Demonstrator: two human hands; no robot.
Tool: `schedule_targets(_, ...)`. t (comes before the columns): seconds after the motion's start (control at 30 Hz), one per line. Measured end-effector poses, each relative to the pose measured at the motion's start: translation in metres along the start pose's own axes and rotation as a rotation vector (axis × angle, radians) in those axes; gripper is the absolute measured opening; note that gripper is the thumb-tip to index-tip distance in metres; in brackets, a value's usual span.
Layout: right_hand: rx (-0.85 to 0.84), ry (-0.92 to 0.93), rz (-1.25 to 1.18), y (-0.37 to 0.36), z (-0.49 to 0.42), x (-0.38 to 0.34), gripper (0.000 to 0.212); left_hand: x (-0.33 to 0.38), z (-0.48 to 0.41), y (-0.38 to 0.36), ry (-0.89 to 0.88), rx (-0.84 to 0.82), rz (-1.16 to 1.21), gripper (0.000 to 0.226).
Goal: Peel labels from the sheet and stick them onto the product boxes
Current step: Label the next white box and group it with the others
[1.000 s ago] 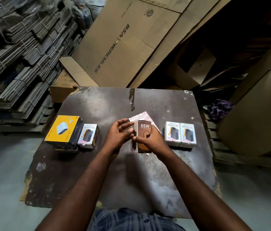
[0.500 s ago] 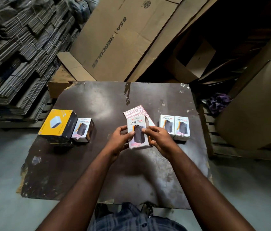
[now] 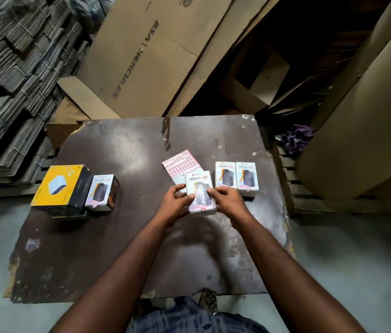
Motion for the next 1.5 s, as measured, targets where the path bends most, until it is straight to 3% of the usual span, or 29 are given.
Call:
schedule_targets(0.27, 0.208, 0.055, 0.102, 0.044, -0.016, -0.019, 0.013, 0.011, -0.026, -0.037, -0.011, -0.044, -0.053, 0.042)
schedule_targets(0.4, 0.303, -0.006, 0.149, 0.072, -0.033, -0.016, 0.026, 0.021, -0.042, -0.06, -0.016, -0.05, -0.095, 0.041)
schedule_targets(0.57, 0.405, -0.013, 0.188, 0.111, -0.049, -0.024, 0.018, 0.026, -0.072, -0.086, -0.098, 0.025, -0.226, 0.037)
schedule_targets(0.8, 0.493, -0.026, 0.249, 0.155, -0.073, -0.026, 0.025, 0.031, -0.106, -0.135, -0.146, 0.06, -0.338, 0.029)
schedule_targets(1.13, 0.536, -0.097, 0.206, 0.181, -0.094, -0.008, 0.029, 0.015, -0.134, -0.165, -0.108, 0.003, -0.384, 0.04)
schedule_targets(1.5, 0.531, -0.111, 0.185, 0.178, -0.092, 0.001, 0.019, 0.006, -0.138, -0.162, -0.121, 0.003, -0.388, 0.037)
Point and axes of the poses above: each hand's wrist, its own z-axis away from the middle knuckle, its own y-axis out of the back of the hand, x = y × z, the point moved 9 cm from there along -z, towards the middle knuckle, and after that the axes turned 2 degrees about z, right-handed, at the moved point
